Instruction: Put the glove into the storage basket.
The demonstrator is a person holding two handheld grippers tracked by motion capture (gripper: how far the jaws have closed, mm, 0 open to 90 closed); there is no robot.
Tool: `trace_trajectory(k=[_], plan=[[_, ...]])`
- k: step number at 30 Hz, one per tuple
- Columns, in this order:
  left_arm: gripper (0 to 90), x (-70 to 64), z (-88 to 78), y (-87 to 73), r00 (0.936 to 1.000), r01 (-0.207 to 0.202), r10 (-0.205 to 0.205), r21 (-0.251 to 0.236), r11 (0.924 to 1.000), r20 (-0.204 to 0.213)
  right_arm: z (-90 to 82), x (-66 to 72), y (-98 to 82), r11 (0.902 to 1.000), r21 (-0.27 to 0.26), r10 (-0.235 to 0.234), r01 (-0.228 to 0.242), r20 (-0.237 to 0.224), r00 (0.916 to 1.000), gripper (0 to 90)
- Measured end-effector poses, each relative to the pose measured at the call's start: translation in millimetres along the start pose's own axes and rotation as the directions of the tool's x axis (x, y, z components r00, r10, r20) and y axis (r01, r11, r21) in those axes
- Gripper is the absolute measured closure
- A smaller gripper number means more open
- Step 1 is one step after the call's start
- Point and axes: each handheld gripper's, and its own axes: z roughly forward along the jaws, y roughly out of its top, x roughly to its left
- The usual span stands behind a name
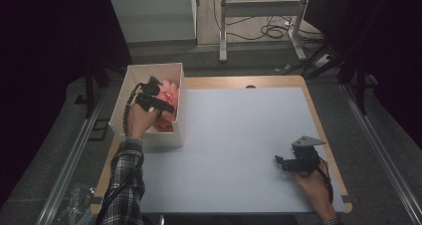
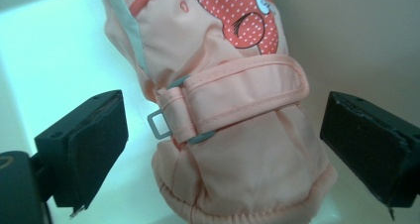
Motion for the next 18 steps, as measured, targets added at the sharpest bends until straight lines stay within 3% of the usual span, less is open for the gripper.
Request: trace_trajectory(k=[11,18], plan=[[4.2,-1.4,-12.1,-9.5,0.9992,-0.041,0.041,-0.099,0.9943,-0.002,0.0,0.0,0.0,1.0000,0.000,0.000,0.000,0.000,1.0000,16.8],[4.1,-2.1,-20.9,-16.5,0.9979,-0.063,0.064,-0.152,0.9864,0.004,0.0,0.0,0.0,1.0000,0.000,0.000,0.000,0.000,1.0000,16.8]])
